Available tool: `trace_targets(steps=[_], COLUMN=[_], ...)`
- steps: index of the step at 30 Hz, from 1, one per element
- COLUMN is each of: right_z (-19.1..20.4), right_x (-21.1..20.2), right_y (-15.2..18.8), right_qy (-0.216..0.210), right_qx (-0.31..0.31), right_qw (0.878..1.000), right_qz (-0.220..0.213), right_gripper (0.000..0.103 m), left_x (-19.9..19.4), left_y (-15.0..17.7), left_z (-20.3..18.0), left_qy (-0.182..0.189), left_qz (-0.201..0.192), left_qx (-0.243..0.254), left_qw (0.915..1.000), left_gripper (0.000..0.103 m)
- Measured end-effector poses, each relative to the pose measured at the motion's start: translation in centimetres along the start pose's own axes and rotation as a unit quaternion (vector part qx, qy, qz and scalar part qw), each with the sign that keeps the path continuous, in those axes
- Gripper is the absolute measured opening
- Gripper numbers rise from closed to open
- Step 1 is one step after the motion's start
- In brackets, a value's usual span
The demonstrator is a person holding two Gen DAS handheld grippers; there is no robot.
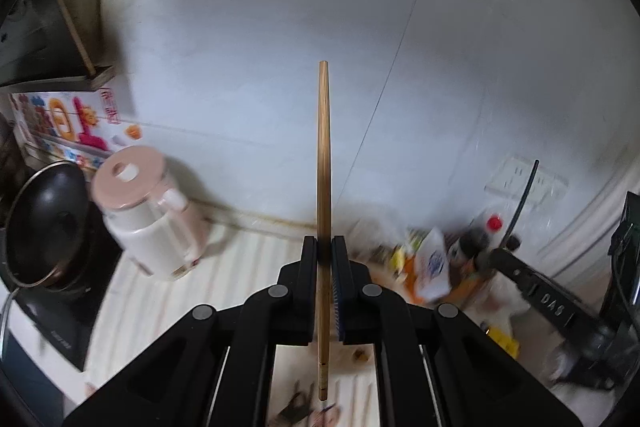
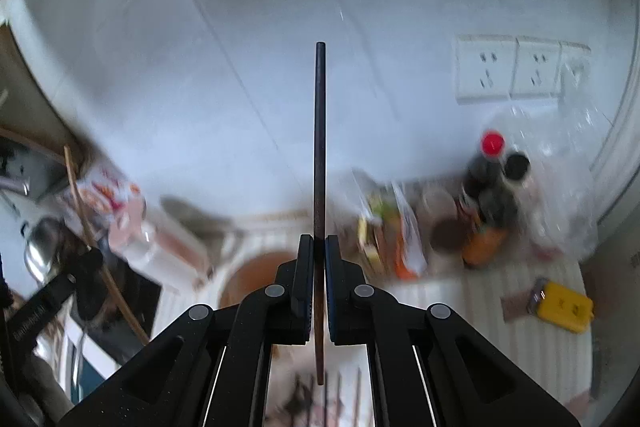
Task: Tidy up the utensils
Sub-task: 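Lift both held chopsticks upright and carry them over the beige holder, then lower both chopsticks into the beige holder and open both tools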
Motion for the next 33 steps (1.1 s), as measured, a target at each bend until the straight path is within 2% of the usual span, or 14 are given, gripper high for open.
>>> trace_targets(steps=[5, 11, 20, 27, 33], right_z=[0.4, 1.0, 1.8, 1.9, 2.4], right_x=[1.9, 5.1, 8.2, 9.4, 10.7], right_y=[-3.6, -5.0, -3.3, -1.4, 0.8], right_qy=[0.007, 0.003, -0.008, -0.019, -0.044], right_qx=[0.015, 0.015, 0.003, -0.010, -0.029], right_qw=[0.999, 0.999, 1.000, 1.000, 0.996], right_qz=[-0.034, -0.043, -0.025, 0.003, 0.069], right_gripper=[0.006, 0.006, 0.006, 0.006, 0.007], left_x=[2.9, 7.2, 12.4, 12.8, 12.5], left_y=[-2.4, -3.3, -1.4, -0.4, 0.5], left_z=[-0.9, -1.1, -0.6, 0.0, -0.2], left_qy=[0.001, -0.009, -0.022, -0.024, -0.016], left_qz=[-0.016, -0.015, 0.024, 0.051, 0.093], left_qx=[-0.009, -0.009, -0.009, 0.001, 0.024], left_qw=[0.9998, 0.9998, 0.9994, 0.9984, 0.9953], left_gripper=[0.004, 0.004, 0.004, 0.004, 0.009])
Point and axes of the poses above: each gripper's, at about its wrist camera, not at the fingertips, and x roughly the way its jaws point, z to its left, y to its underside, the point moved 5 cm from there along x, roughly the way its jaws point, and after that the axes turned 6 degrees about -x, right-handed, at the moved point
